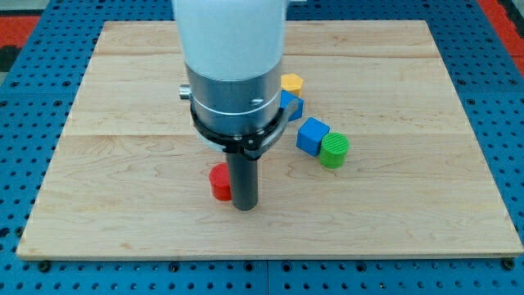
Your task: Move blue blocks towards red blocks
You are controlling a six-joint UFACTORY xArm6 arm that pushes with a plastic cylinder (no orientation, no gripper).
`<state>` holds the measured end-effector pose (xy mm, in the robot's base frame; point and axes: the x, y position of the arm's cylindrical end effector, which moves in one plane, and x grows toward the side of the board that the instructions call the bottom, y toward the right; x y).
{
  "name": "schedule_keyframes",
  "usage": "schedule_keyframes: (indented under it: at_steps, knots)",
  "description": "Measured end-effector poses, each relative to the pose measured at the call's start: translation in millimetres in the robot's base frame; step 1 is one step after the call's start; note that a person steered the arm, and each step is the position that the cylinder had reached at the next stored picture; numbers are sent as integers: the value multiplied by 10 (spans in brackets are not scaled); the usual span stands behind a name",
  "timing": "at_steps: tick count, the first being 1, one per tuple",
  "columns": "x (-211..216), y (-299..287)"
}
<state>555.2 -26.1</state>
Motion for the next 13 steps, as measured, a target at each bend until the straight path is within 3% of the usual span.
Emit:
schedule_keyframes:
  at_steps: [1, 3, 4, 5, 7, 8, 9, 10, 11, 13]
  knots:
    - [222, -99]
    - [-439, -207]
    - [-175, 161]
    - [-323, 653]
    - [-1090, 1020]
    - [-1265, 980]
    - [-1208, 1245]
    - [-1497, 1619]
    - [-1723, 1500]
    - [-1756, 586]
